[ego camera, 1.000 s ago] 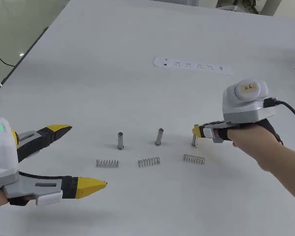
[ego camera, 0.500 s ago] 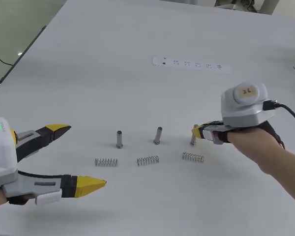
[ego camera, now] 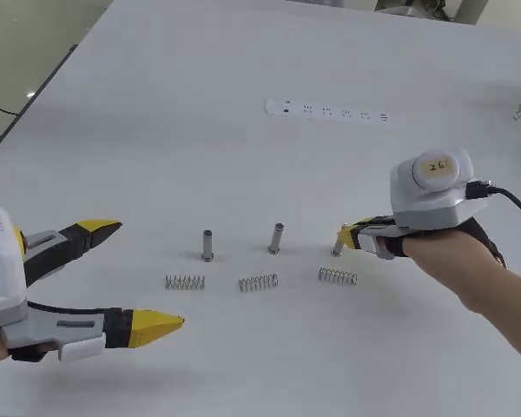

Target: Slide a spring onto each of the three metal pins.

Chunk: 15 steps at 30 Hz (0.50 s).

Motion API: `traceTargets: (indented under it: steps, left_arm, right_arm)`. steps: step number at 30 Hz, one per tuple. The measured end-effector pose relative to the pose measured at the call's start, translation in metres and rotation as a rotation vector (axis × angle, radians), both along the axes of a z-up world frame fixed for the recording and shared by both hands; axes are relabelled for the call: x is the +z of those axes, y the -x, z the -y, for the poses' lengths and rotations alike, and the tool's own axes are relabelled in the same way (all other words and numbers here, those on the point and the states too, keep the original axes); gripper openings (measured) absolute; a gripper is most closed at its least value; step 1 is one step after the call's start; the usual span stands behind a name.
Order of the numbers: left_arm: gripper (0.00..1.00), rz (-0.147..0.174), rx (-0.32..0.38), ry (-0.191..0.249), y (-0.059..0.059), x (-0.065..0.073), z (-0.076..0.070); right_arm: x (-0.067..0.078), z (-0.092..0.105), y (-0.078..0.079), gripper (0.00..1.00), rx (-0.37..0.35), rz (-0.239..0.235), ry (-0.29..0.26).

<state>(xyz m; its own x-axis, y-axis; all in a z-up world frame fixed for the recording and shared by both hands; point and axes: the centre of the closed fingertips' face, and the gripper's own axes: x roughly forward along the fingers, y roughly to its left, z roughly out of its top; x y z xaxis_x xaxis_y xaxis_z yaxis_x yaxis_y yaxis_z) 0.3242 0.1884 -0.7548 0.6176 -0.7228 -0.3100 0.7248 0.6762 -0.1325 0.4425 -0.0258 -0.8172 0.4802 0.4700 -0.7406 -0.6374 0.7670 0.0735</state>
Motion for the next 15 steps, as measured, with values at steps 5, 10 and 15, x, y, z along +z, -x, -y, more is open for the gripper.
traceTargets:
  steps: [5, 10, 15]
  left_arm:
    - [0.91, -0.003, -0.004, -0.001, 0.0011, -0.0008, 0.0011]
    - [0.92, -0.006, -0.003, -0.005, 0.0031, -0.0024, 0.0004]
    - [0.92, -0.007, 0.0, -0.003, 0.0042, -0.0024, -0.0005]
  right_arm:
    - [-0.0004, 0.0007, 0.0023, 0.06, -0.001, -0.005, 0.001]
    - [0.0, -0.0001, 0.0055, 0.06, -0.006, -0.01, -0.007]
    - [0.0002, 0.0001, 0.0052, 0.1, -0.014, -0.011, -0.016]
